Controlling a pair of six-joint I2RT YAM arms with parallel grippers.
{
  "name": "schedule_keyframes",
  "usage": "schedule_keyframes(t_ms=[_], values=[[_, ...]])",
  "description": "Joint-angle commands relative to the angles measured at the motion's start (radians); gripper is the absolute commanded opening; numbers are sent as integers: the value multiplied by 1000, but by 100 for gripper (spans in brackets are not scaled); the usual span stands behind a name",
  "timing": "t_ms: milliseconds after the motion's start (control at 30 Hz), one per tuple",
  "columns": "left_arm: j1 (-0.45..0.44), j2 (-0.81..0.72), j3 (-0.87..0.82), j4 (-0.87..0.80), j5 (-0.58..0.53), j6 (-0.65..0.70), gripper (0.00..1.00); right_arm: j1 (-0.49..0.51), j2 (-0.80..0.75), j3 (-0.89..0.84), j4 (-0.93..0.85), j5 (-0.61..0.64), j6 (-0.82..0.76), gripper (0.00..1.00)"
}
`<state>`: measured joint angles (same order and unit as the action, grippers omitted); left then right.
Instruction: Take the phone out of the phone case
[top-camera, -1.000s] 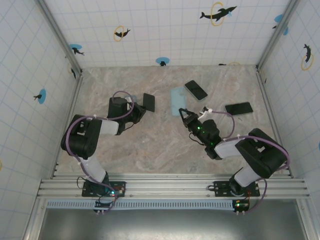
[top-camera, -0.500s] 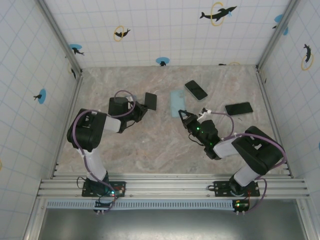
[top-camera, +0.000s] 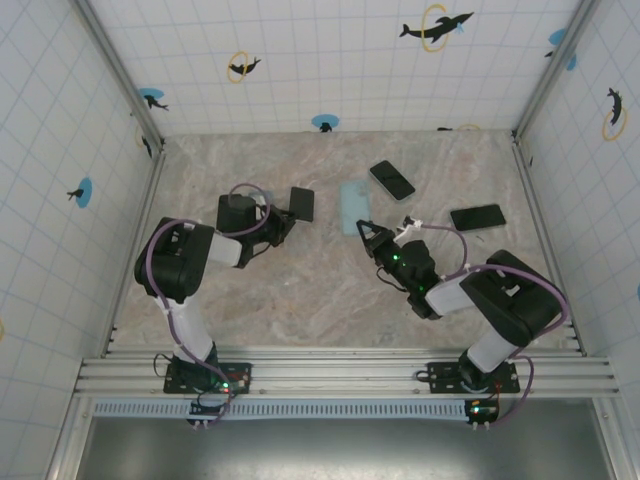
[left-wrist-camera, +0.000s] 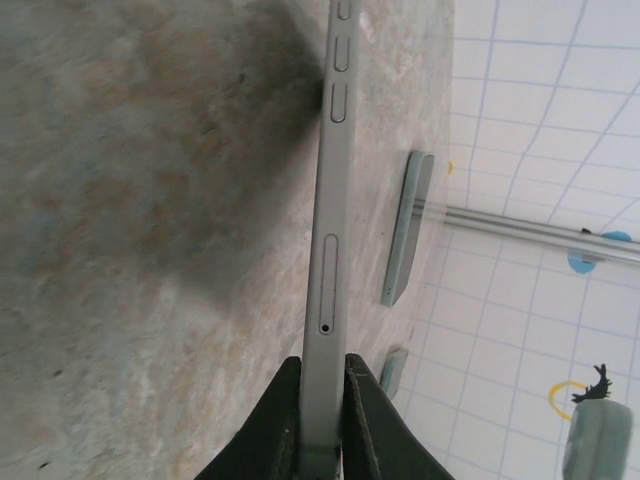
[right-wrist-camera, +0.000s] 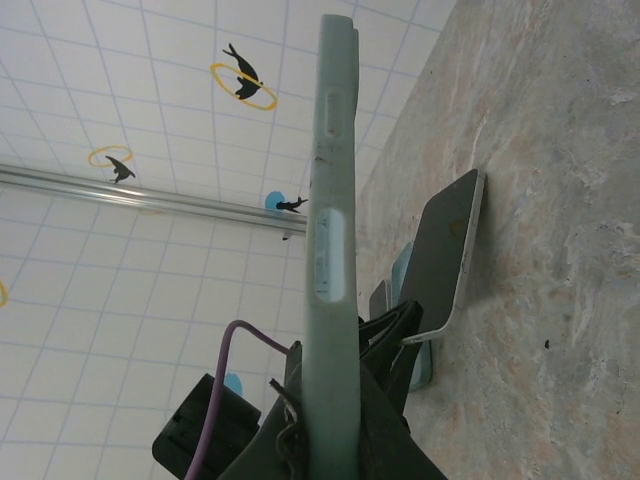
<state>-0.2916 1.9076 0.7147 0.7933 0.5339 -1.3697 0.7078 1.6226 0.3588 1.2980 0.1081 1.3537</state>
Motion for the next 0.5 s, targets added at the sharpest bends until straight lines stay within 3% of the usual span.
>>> schedule_keyframes(t_ms=[0, 200, 467], values=[[8, -13, -26, -11, -5, -14, 19, 3, 14, 5, 53, 11, 1, 2], [7, -13, -50, -16, -8, -26, 25, 4, 25, 7, 42, 5, 2, 2], [8, -26, -61, -90, -26, -23, 41, 9, 24, 43, -80, -8, -27, 4]])
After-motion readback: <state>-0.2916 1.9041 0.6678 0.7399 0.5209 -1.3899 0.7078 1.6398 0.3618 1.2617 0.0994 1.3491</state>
